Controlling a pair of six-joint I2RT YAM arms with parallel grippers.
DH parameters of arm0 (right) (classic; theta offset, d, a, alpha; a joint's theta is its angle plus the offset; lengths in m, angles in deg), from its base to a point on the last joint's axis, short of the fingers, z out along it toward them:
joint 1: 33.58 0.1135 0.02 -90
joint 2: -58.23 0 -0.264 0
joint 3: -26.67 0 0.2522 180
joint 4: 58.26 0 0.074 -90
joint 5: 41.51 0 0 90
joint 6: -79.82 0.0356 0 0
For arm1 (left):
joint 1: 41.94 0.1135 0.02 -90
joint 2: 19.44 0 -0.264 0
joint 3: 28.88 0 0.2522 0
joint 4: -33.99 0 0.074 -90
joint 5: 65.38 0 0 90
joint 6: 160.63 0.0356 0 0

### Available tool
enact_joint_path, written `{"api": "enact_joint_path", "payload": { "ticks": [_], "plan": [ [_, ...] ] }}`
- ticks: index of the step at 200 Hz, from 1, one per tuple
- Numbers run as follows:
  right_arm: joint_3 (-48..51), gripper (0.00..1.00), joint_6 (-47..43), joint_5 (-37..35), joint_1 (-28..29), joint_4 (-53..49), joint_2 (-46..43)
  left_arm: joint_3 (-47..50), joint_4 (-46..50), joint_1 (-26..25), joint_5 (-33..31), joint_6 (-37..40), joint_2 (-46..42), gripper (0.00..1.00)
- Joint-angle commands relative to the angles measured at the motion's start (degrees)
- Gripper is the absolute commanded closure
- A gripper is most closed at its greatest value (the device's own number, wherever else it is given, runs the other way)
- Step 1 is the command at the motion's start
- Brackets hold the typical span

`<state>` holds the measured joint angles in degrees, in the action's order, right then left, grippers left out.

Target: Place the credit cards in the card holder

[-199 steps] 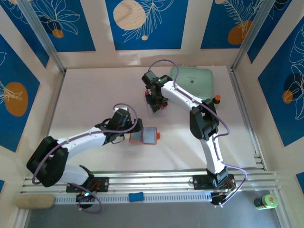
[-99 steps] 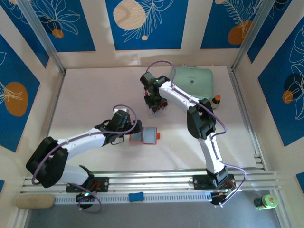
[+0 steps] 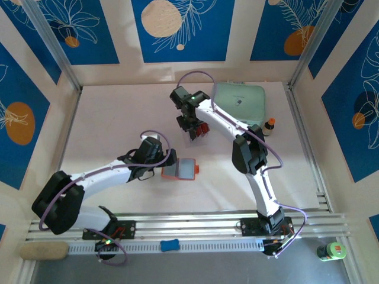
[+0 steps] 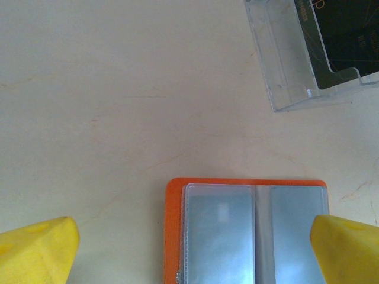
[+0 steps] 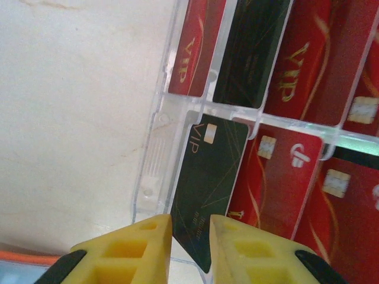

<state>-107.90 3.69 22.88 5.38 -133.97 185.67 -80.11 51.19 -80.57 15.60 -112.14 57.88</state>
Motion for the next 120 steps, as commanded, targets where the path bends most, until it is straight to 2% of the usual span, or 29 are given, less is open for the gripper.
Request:
{"api": "enact_joint_path", "payload": {
  "ticks": [1, 77, 120],
  "plan": [
    [-3.0, 0.74, -1.3, -3.9, 0.2, -4.2, 2.1, 0.8, 0.0, -0.1, -0.7, 1.2, -1.4, 0.0],
    [-5.4, 0.73, -1.5, -6.8, 0.5, -7.7, 7.5, 2.4, 0.5, 0.0, -1.4, 2.2, -4.4, 0.0],
    [-5.3, 0.73, -1.2, -6.2, 0.6, -7.9, 8.4, 2.5, 4.7, 0.0, -1.3, 4.1, -7.5, 0.0]
  ]
}}
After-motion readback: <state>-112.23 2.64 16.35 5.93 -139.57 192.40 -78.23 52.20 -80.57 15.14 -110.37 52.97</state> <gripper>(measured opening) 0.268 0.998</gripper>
